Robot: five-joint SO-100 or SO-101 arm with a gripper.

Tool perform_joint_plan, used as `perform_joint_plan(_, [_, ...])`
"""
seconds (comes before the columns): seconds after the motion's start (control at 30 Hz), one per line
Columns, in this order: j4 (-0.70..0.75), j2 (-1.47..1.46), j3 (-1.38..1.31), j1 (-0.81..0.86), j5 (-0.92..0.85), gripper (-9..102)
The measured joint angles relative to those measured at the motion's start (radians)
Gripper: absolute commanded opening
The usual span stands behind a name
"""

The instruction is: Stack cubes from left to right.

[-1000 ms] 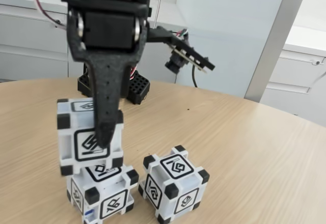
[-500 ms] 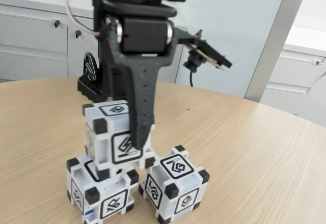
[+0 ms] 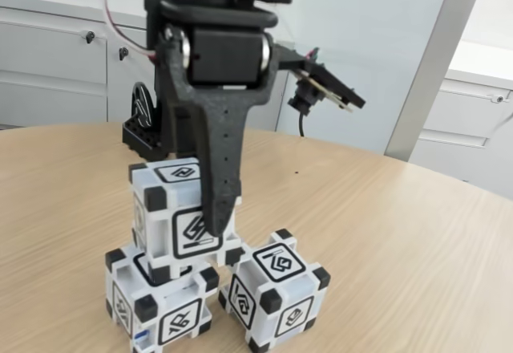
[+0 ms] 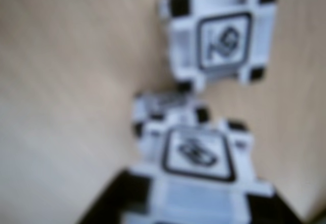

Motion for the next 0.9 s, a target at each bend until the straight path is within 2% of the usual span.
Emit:
perform_joint_plan(0.6, [0.0, 0.0, 0.0, 0.055, -0.003, 21])
perform_joint_plan(0.9, [0.0, 0.0, 0.0, 0.055, -0.003, 34])
